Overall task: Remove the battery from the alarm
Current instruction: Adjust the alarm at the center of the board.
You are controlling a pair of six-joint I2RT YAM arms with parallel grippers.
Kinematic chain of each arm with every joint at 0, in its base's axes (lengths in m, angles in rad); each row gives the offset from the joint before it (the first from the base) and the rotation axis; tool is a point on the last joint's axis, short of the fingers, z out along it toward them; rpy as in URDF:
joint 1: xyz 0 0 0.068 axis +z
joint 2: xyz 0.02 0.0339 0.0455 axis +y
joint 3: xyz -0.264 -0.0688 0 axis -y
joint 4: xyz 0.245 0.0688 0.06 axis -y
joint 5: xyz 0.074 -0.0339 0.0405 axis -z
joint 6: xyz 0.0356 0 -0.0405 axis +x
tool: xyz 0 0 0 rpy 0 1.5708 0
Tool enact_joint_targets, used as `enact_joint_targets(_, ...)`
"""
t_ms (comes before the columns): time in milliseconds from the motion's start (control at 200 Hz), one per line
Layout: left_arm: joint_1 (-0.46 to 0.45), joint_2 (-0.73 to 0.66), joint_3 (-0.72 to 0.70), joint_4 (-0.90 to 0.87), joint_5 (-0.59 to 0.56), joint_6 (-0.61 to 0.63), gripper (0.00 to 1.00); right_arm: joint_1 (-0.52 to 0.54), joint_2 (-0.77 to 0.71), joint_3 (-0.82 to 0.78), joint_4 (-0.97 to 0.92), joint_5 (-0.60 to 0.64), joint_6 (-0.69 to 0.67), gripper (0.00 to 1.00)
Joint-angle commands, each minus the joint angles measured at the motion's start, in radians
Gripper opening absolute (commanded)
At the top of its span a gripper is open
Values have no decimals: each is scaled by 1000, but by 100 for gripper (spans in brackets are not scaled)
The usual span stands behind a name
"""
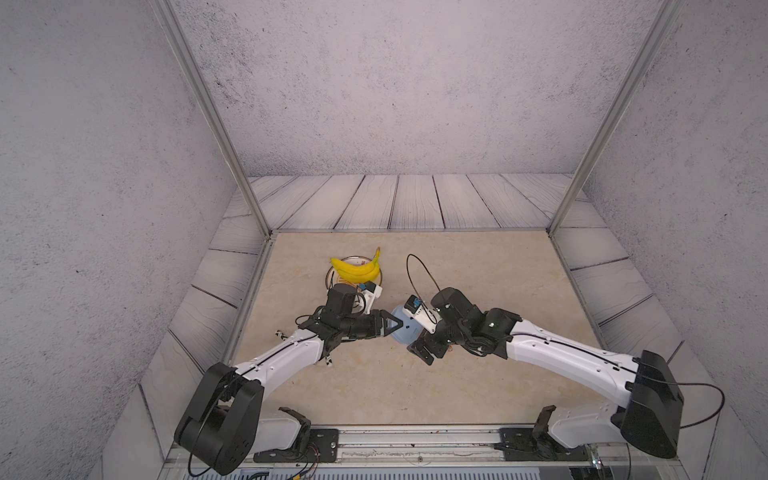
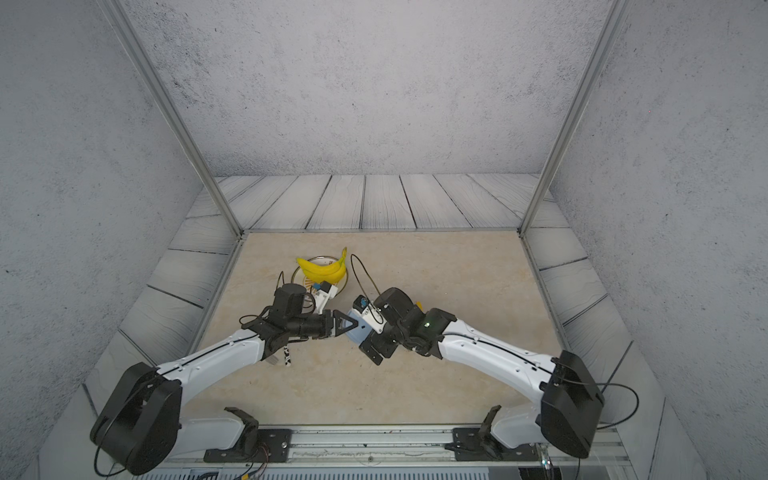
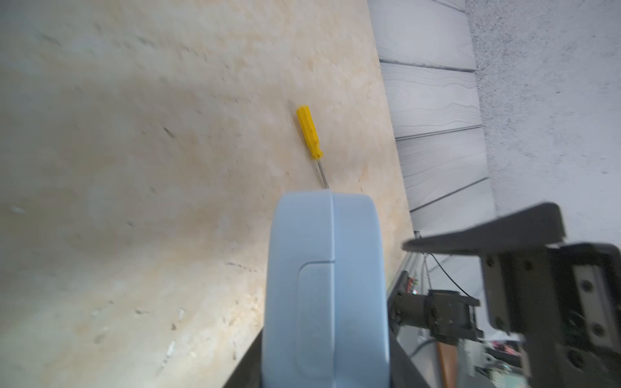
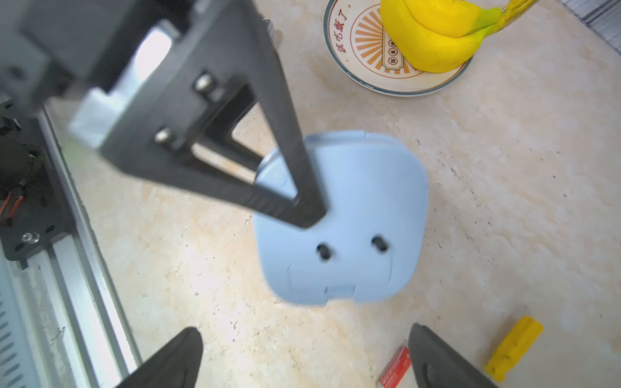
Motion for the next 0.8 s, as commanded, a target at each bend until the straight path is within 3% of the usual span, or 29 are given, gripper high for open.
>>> enact_joint_targets(0, -68, 35, 100, -169, -239, 190, 42, 4, -116, -47, -96, 125, 93, 100)
enact_joint_targets(305, -351, 224, 381, -441, -920, 454, 42, -3, -412, -150, -266, 557, 353, 100)
enact_joint_targets(565, -523, 434, 484, -473, -1367, 557, 44, -14, -588, -200, -345, 662, 442, 100)
enact_joint_targets(681, -569, 522, 513, -462, -1479, 571, 44, -17, -623, -213, -361, 665, 456, 100)
enact_joint_targets(796, -594, 576, 528, -441, -1499, 569, 44, -18, -633, -215, -379, 674, 465, 100)
